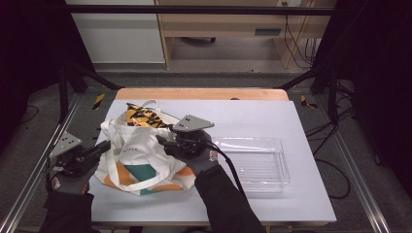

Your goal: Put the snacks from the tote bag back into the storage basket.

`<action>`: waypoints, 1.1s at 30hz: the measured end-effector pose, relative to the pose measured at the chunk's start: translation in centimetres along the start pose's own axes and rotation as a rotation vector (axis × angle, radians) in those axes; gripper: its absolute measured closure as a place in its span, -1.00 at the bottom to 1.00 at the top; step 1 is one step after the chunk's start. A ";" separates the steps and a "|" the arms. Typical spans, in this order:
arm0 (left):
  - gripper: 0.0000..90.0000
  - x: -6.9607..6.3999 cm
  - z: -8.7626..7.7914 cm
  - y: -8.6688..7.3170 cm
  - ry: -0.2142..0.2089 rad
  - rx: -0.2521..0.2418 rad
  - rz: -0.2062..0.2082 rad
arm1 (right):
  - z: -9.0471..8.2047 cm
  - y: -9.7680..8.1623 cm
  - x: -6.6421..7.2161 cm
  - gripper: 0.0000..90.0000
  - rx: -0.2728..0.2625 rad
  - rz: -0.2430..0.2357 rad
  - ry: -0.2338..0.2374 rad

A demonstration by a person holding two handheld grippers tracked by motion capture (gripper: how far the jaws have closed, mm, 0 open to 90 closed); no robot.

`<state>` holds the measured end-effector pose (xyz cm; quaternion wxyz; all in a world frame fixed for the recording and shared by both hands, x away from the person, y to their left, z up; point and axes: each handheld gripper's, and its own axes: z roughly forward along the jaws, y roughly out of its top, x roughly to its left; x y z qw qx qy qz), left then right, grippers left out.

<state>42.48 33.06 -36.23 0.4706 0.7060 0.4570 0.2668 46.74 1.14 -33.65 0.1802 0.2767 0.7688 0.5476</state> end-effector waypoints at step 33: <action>0.91 -3.3 -2.1 2.8 -0.029 -0.154 0.061 | -2.2 -4.1 3.4 0.91 0.028 -0.013 0.142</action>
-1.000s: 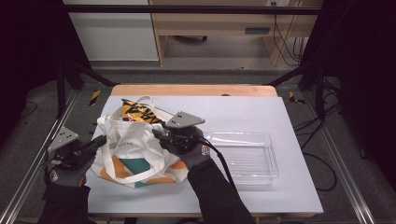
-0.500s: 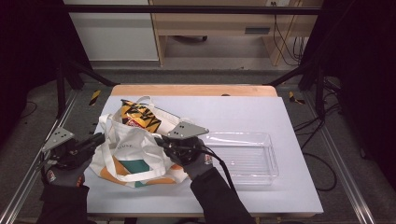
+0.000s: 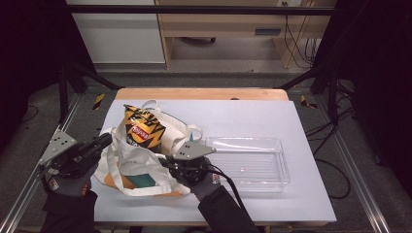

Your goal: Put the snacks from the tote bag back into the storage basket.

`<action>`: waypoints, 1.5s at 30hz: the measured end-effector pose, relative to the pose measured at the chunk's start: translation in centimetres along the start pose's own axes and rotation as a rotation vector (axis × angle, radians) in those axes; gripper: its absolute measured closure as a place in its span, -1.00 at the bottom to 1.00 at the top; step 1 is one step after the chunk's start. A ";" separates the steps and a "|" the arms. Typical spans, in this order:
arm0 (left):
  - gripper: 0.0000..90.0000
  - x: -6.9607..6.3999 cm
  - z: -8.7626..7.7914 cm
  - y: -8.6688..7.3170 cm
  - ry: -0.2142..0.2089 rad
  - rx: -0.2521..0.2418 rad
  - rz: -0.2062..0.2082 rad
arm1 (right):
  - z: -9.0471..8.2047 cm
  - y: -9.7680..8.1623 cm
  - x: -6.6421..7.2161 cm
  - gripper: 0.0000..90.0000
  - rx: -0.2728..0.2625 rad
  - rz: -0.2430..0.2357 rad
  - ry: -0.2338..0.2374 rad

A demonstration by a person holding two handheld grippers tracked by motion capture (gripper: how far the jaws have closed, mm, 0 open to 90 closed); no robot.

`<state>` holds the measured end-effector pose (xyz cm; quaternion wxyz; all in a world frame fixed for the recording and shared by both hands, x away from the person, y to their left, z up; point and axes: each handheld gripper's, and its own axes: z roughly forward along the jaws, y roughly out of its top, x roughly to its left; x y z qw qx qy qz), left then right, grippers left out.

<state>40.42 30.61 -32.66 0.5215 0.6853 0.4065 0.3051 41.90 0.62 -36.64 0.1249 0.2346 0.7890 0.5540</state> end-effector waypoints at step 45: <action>0.99 -0.8 2.6 -5.2 -0.021 0.249 0.045 | 1.6 -2.3 0.0 0.88 0.015 0.105 -0.019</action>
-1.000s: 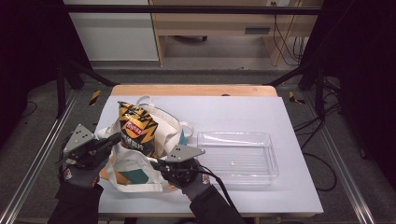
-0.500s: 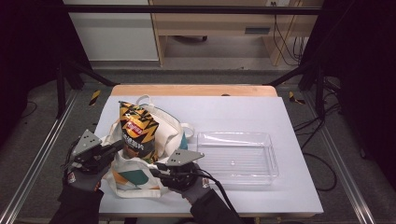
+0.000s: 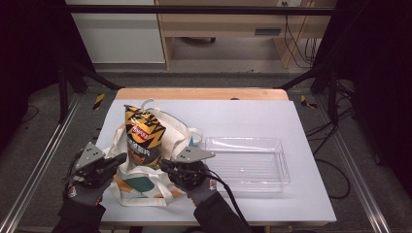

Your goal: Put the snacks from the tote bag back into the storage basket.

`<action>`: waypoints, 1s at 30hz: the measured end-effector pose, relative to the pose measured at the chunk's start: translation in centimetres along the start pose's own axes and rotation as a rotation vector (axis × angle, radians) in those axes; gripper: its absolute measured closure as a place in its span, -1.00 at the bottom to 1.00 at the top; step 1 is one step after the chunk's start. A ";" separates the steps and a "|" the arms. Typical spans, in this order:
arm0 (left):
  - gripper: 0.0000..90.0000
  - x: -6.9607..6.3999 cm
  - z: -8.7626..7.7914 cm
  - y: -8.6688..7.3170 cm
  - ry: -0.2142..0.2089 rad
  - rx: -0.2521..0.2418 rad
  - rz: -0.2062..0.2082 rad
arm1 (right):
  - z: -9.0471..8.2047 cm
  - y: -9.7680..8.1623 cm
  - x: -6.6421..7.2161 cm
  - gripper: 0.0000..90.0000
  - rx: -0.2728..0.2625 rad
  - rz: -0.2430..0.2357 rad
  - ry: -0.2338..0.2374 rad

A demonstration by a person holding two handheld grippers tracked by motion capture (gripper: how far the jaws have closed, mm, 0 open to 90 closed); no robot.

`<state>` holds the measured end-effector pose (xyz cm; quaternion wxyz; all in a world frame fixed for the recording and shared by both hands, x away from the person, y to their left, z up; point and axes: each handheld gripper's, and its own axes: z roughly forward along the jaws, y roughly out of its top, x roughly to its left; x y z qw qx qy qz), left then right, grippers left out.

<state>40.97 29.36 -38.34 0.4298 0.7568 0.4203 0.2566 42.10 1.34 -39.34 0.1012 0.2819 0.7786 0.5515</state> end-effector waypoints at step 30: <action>0.99 1.5 2.4 -4.6 0.043 0.176 -0.005 | 2.9 -5.6 0.6 0.92 0.075 0.041 -0.064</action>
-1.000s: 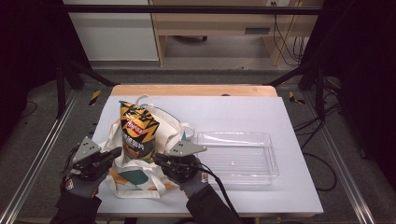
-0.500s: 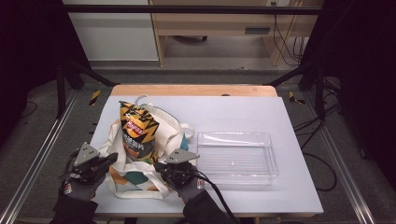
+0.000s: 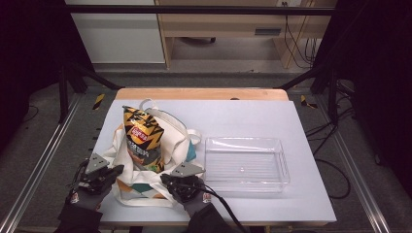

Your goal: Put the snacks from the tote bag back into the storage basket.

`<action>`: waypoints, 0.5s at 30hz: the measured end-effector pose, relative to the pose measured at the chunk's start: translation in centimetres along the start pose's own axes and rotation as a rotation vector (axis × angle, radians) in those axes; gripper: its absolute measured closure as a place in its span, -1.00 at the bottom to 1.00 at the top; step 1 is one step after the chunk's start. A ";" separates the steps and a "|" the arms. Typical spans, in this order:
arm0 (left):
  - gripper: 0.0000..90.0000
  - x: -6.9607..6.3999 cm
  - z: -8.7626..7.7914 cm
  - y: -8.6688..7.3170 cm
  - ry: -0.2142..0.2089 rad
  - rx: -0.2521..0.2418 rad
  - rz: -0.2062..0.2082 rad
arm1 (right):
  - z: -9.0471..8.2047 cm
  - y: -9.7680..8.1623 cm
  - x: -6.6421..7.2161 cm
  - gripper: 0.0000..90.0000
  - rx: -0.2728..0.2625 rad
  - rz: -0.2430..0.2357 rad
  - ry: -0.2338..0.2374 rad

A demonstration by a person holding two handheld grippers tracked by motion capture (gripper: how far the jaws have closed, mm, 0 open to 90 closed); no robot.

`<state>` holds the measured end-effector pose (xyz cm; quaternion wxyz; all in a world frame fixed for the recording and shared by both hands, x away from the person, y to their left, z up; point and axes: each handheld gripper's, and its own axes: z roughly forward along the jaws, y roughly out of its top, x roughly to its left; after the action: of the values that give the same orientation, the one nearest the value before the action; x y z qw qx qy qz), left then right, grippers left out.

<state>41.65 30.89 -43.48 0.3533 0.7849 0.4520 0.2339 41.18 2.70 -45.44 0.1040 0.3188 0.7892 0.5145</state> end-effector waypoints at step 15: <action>0.99 0.8 0.7 -0.5 0.026 0.032 0.005 | 0.3 -0.9 0.0 0.94 0.005 -0.015 -0.073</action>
<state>42.22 31.51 -44.29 0.3343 0.7885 0.4583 0.2378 40.95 2.70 -46.41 0.1359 0.3318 0.7884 0.4999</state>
